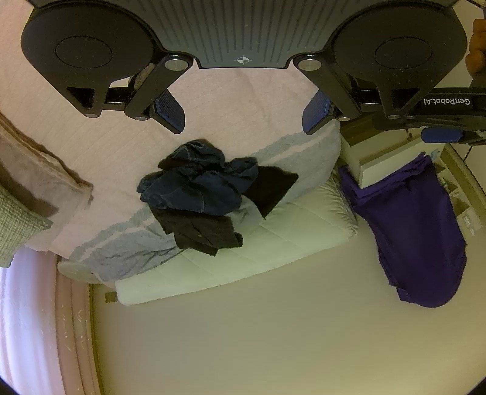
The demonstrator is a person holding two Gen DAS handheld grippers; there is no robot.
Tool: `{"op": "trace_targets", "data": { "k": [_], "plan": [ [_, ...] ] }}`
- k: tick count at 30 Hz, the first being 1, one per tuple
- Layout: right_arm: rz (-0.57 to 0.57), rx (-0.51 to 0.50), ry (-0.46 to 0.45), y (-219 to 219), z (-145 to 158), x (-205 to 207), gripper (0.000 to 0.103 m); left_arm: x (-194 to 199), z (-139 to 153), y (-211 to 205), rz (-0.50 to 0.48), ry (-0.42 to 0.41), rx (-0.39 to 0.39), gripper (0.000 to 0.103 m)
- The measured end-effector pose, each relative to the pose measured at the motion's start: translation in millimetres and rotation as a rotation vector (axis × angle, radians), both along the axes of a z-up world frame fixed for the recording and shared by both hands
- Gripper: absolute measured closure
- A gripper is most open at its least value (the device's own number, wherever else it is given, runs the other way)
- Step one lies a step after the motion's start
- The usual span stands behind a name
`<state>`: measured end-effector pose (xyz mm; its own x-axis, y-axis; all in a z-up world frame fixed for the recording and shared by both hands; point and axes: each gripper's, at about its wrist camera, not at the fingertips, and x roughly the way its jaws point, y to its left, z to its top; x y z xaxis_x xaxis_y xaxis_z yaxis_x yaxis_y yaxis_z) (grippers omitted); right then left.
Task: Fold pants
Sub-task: 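Move both grippers toward the clothes pile on the bed, then grasp the dark green trousers with the right gripper and lift them off the pile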
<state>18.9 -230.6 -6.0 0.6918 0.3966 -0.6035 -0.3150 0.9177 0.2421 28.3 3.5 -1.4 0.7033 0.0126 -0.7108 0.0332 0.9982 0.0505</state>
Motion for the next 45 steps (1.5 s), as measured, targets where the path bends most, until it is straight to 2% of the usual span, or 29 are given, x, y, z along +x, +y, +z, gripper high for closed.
{"op": "trace_targets", "data": {
  "k": [10,19,25,33,37,39,45],
  "plan": [
    [-0.033,-0.014,0.014,11,-6,28,0.021,37,-9,10,-0.044,0.019,-0.007,0.012],
    [-0.088,-0.039,0.070,36,-28,87,0.021,110,-36,28,-0.101,0.083,-0.013,0.012],
    [-0.130,-0.045,0.118,58,-46,147,0.021,182,-54,51,-0.142,0.132,-0.012,0.012],
    [-0.195,-0.044,0.120,80,-66,237,0.021,299,-75,83,-0.181,0.156,0.008,0.012],
    [-0.215,-0.098,0.060,93,-81,282,0.022,360,-88,100,-0.183,0.159,0.014,0.012],
    [-0.207,-0.134,0.022,98,-91,304,0.029,385,-96,105,-0.195,0.152,0.003,0.012],
    [-0.138,-0.295,-0.090,121,-134,372,0.042,466,-128,109,-0.247,0.133,-0.010,0.012]
  ]
}}
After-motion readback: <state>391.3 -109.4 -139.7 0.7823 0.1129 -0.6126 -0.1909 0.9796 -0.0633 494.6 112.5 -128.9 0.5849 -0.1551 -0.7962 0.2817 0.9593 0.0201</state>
